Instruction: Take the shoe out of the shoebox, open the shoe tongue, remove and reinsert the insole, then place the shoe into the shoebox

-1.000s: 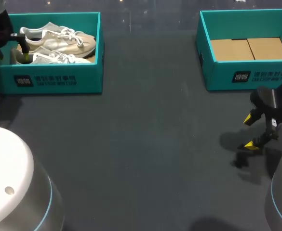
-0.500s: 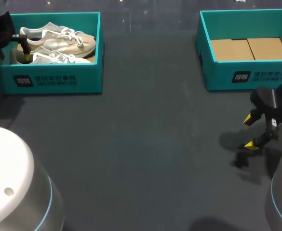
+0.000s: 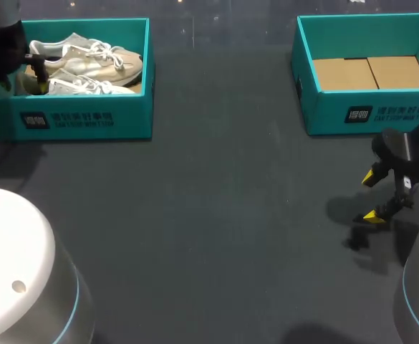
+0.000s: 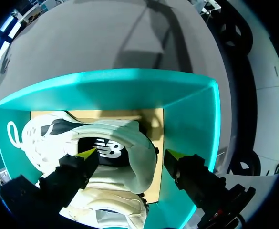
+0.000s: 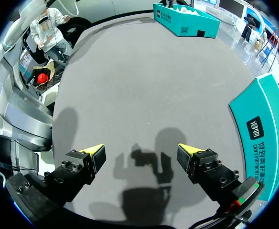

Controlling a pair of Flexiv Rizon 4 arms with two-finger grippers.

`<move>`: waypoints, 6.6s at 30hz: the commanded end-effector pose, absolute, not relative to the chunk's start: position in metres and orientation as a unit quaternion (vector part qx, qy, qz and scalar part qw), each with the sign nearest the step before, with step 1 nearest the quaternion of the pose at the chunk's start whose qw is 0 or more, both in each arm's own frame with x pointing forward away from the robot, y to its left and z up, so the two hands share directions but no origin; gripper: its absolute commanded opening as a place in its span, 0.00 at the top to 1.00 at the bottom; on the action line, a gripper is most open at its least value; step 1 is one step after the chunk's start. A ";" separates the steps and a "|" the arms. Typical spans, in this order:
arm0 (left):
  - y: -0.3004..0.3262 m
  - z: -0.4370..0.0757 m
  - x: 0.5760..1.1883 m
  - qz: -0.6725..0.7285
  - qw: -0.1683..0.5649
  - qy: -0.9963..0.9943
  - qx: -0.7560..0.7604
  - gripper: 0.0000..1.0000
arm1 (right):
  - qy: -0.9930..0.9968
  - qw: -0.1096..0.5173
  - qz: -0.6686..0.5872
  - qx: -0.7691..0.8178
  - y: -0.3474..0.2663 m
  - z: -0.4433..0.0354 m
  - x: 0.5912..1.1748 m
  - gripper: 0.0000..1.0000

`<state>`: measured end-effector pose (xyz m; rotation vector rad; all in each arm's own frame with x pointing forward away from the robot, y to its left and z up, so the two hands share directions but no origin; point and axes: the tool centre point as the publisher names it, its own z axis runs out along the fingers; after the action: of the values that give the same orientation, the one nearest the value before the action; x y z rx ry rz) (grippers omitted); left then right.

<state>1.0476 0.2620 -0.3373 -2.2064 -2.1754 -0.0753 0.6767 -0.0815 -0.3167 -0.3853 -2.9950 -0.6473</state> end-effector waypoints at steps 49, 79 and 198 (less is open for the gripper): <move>0.274 -0.363 1.051 -0.025 0.057 -0.712 -0.700 1.00 | -0.970 0.025 -0.209 -0.125 -0.082 -0.316 0.675 0.00; 0.292 -0.321 1.051 -0.010 0.036 -0.733 -0.679 1.00 | -0.970 0.025 -0.209 -0.125 -0.082 -0.316 0.675 0.00; -0.001 -0.234 0.726 -0.046 0.132 -0.671 -0.728 1.00 | -0.970 0.025 -0.209 -0.125 -0.082 -0.316 0.675 0.00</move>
<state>0.7171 0.0235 -0.2241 -2.1563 -1.9701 -0.1477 0.6767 -0.0815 -0.3167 -0.3853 -2.9950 -0.6474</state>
